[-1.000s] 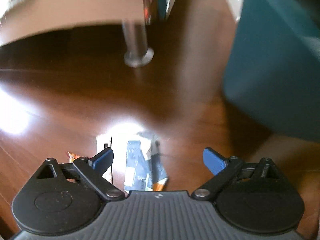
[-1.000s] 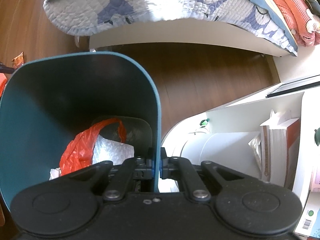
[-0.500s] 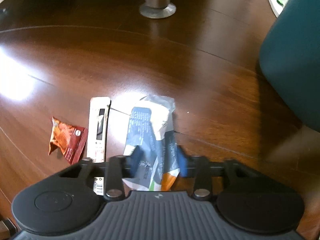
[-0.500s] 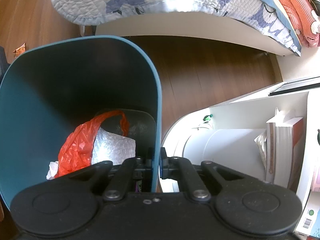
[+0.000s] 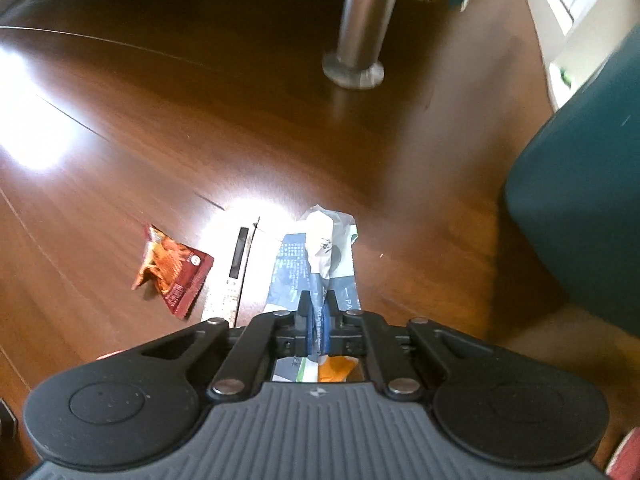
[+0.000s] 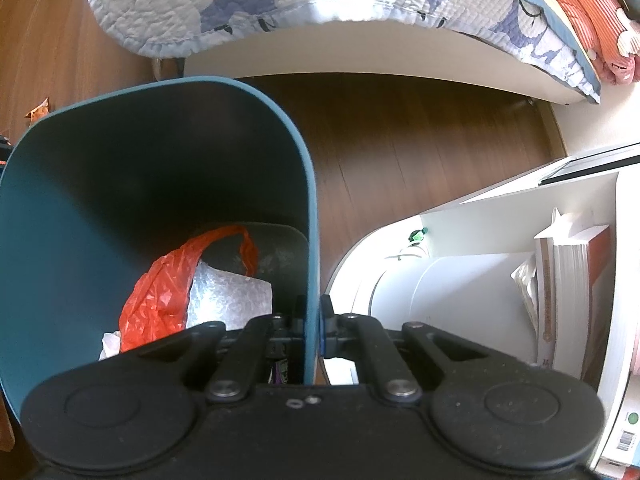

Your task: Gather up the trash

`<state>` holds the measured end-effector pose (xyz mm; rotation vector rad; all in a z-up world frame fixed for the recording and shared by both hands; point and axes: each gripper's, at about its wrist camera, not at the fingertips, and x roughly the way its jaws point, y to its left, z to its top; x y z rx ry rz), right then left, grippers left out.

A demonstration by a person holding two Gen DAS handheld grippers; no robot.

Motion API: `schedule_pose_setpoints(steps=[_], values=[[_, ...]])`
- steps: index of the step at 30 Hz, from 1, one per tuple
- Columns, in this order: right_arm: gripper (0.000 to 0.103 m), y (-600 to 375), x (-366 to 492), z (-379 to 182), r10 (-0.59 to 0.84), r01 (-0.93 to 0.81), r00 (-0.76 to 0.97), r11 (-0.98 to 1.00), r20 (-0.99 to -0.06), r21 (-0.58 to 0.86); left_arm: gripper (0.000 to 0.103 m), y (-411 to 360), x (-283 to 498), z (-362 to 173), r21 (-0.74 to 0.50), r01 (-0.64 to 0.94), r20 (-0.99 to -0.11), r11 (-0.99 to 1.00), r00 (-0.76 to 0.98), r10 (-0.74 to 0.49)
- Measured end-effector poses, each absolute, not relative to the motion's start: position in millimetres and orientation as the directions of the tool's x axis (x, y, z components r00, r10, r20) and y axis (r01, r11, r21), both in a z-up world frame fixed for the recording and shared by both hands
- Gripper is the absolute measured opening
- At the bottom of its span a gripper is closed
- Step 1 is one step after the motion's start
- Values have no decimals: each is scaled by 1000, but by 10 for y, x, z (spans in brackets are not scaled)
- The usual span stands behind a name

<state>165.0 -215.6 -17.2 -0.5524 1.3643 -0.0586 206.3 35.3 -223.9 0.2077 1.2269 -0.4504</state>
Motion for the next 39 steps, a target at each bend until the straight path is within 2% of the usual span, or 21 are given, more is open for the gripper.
schedule_pose_setpoints(steps=[10, 18, 21, 25, 39], values=[[3, -2171, 1648, -185, -355, -270, 222, 872, -908, -408, 4, 413, 1890, -1222, -153, 493, -866, 856, 350, -357], [3, -2181, 1667, -197, -359, -264, 213, 874, -909, -407, 4, 354, 1627, -299, -235, 583, -730, 778, 422, -537], [3, -2183, 1662, -199, -358, -263, 213, 875, -909, -406, 4, 195, 1492, -65, -225, 650, -683, 726, 427, -593], [3, -2177, 1666, -202, -358, -268, 215, 873, -909, -407, 4, -99, 1338, -2, -192, 727, -665, 659, 398, -633], [3, -2150, 1635, -154, -347, -276, 228, 873, -910, -403, 4, -1147, 1199, -593, -88, 851, -751, 517, 285, -596]])
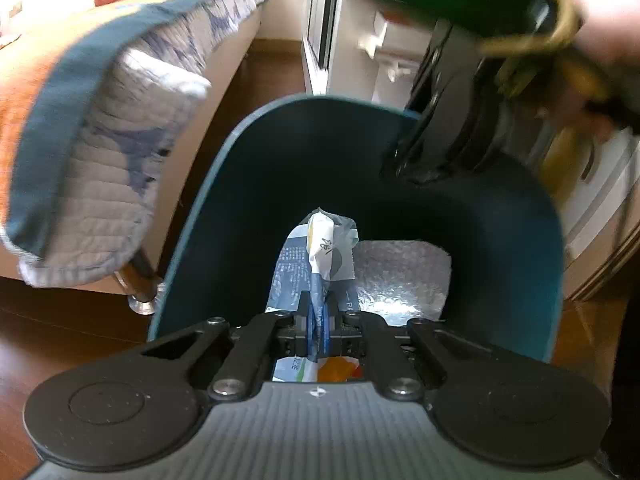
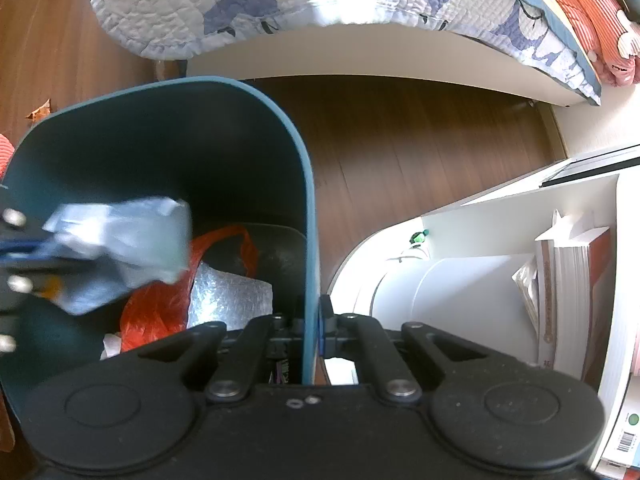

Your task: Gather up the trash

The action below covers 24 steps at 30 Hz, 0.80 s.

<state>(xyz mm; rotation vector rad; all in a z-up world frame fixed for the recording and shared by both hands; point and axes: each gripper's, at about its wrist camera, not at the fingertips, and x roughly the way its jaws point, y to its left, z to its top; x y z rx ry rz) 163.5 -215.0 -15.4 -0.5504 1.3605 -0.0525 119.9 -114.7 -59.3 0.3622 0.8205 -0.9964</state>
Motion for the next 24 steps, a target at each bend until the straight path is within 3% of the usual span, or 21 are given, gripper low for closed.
schedule_pose_setpoints(steps=[10, 18, 23, 24], values=[[4, -2177, 1638, -156, -343, -280, 229, 873, -911, -399, 5, -1568, 1158, -1038, 0, 883, -843, 469, 253, -475], [4, -2175, 1625, -155, -336, -286, 236, 873, -912, -395, 5, -1552, 1226, -1189, -48, 889, -875, 455, 183, -449], [4, -2189, 1624, -161, -332, -286, 234, 875, -914, -391, 15, -1464, 1202, -1110, -80, 889, -851, 452, 175, -495], [4, -2186, 1623, -165, -332, -288, 233, 874, -914, -391, 22, -1439, 1199, -1092, -89, 888, -845, 451, 173, -507]])
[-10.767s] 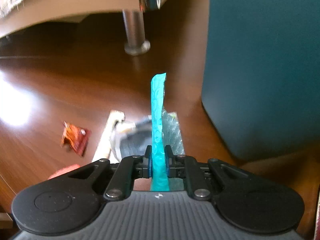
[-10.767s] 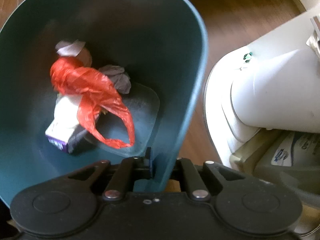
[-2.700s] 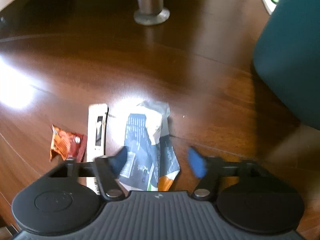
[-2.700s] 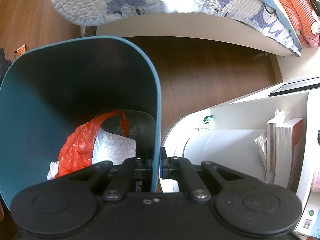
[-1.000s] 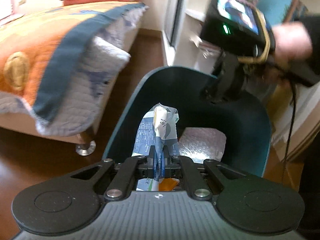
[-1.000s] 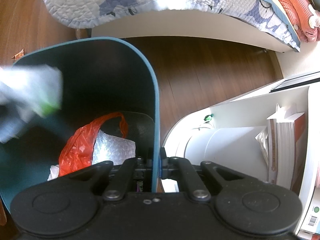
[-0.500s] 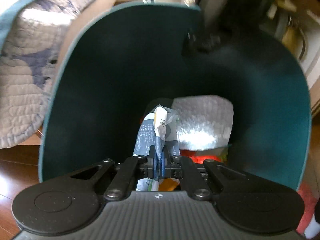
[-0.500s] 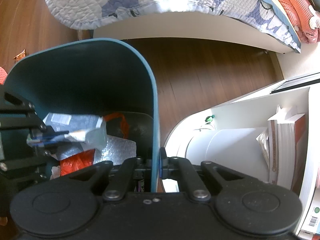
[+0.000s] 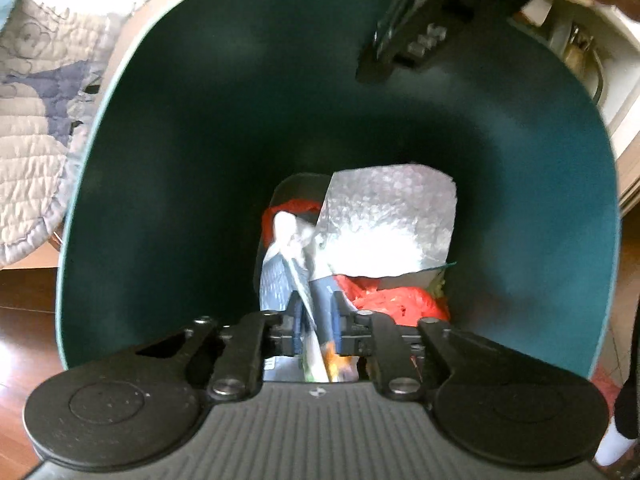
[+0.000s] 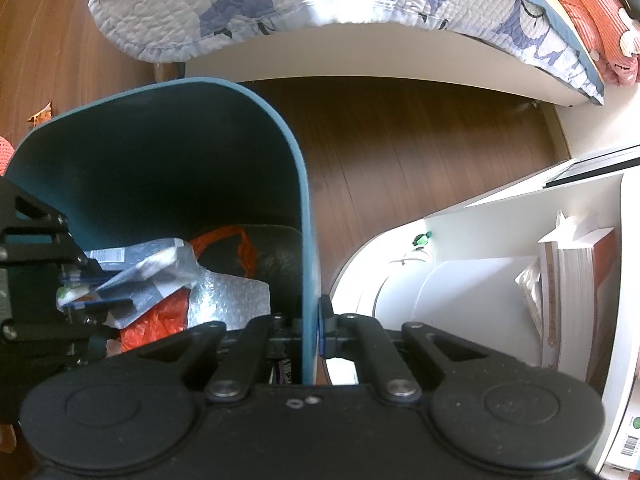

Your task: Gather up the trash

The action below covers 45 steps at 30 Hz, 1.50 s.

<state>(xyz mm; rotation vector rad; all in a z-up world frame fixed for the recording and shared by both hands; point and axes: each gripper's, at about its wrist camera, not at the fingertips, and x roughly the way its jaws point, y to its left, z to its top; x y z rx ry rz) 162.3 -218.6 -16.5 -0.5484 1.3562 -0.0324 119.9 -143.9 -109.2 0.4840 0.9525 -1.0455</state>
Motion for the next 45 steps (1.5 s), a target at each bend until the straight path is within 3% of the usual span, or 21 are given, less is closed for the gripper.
schedule_pose_setpoints(steps=[2, 3, 4, 10, 16, 24, 29, 35, 40, 45], values=[[4, -2188, 1620, -167, -331, -291, 232, 874, -915, -390, 43, -1376, 1193, -1035, -111, 886, -828, 450, 168, -535], [4, -2190, 1622, -165, -330, -291, 232, 874, -915, -389, 67, -1347, 1189, -1001, -118, 884, -819, 452, 171, -548], [4, -2193, 1624, -163, -328, -290, 233, 875, -915, -388, 79, -1317, 1179, -972, -119, 882, -806, 457, 183, -563], [4, -2223, 1635, -162, -326, -285, 232, 878, -916, -385, 79, -1141, 1091, -736, -129, 894, -767, 430, 186, -615], [4, -2248, 1641, -172, -323, -286, 230, 879, -918, -381, 81, -491, 1104, -373, -157, 854, -685, 496, 268, -677], [4, -2259, 1638, -182, -322, -285, 225, 881, -919, -378, 82, 262, 1289, -259, -145, 723, -684, 676, 420, -597], [6, -2269, 1644, -183, -319, -280, 224, 884, -921, -375, 82, 674, 1508, -701, -62, 535, -760, 843, 522, -387], [6, -2285, 1642, -182, -319, -278, 220, 885, -922, -373, 82, 1139, 1822, -1645, -62, 303, -894, 951, 406, -187], [6, -2287, 1648, -185, -321, -278, 218, 885, -922, -374, 82, 1492, 2009, -2325, -52, 104, -955, 993, 286, -80], [7, -2288, 1640, -196, -324, -277, 217, 884, -921, -376, 82, 1569, 2035, -2686, -59, 49, -973, 997, 219, -68]])
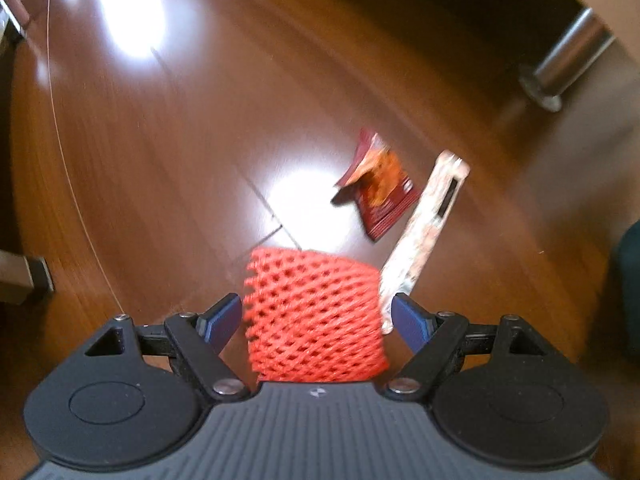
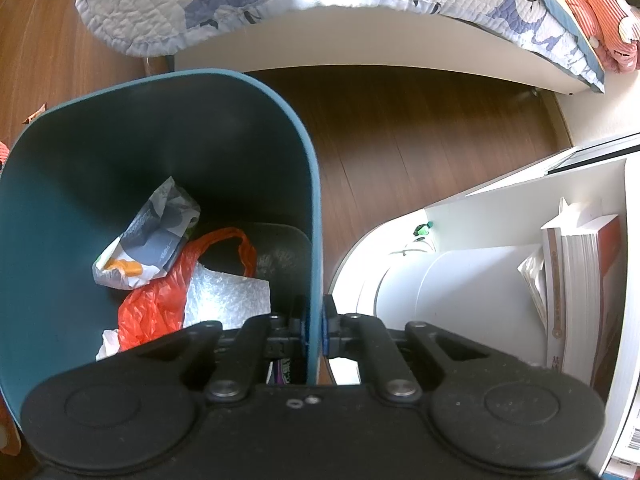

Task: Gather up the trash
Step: 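Lower the left gripper to the orange foam net and grasp it, then carry the orange foam net into the teal bin and release it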

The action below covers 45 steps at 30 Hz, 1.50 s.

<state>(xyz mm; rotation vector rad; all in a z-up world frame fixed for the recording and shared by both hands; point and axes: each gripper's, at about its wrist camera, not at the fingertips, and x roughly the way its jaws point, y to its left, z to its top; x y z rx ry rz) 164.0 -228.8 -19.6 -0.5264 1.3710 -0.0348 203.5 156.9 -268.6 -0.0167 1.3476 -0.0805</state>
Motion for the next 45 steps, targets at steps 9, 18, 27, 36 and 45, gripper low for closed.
schedule_pose_setpoints(steps=[9, 18, 27, 36, 45], values=[[8, -2288, 1641, -203, -325, -277, 217, 884, -920, -377, 82, 1589, 1978, -3012, -44, 28, -985, 999, 166, -48], [8, -2286, 1637, -207, -326, -273, 216, 885, -920, -378, 49, 1646, 1931, -3028, -68, -28, -983, 997, 173, -62], [7, -2287, 1625, -199, -324, -275, 215, 885, -921, -375, 15, 1509, 1940, -2481, -16, 45, -968, 999, 249, -26], [4, -2288, 1584, -208, -331, -277, 213, 882, -920, -381, 15, 1124, 1899, -1616, -73, 203, -909, 976, 388, -149], [6, -2253, 1545, -216, -342, -311, 190, 868, -920, -386, 15, 506, 1645, -705, -124, 468, -788, 875, 489, -374]])
